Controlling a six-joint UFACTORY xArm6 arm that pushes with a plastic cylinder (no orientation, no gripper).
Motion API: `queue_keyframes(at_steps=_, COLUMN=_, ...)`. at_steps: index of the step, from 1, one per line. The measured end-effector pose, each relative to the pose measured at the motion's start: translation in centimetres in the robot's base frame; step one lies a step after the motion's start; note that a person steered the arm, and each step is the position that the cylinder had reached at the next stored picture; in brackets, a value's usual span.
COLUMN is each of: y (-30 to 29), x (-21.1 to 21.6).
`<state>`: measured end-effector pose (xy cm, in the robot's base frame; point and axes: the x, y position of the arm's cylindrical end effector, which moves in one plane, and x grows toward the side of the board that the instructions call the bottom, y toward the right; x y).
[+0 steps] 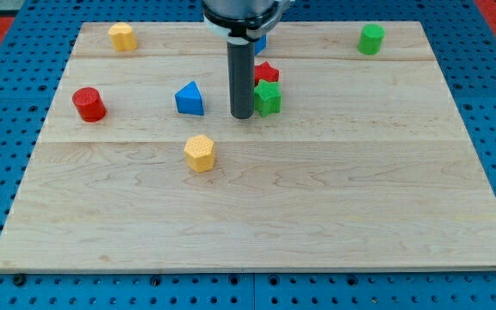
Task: Move the blue triangle to the right of the yellow hexagon
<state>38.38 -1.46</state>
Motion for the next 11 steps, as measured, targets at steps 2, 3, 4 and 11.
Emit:
queue_keyframes(at_steps=2, y=-8.4, x=-4.4)
queue_keyframes(at_steps=3, y=-13.0, x=-4.4)
queue_keyframes(at_steps=4, y=-10.0, x=-3.0)
queue_keyframes(at_steps=11, y=-0.1, x=5.8)
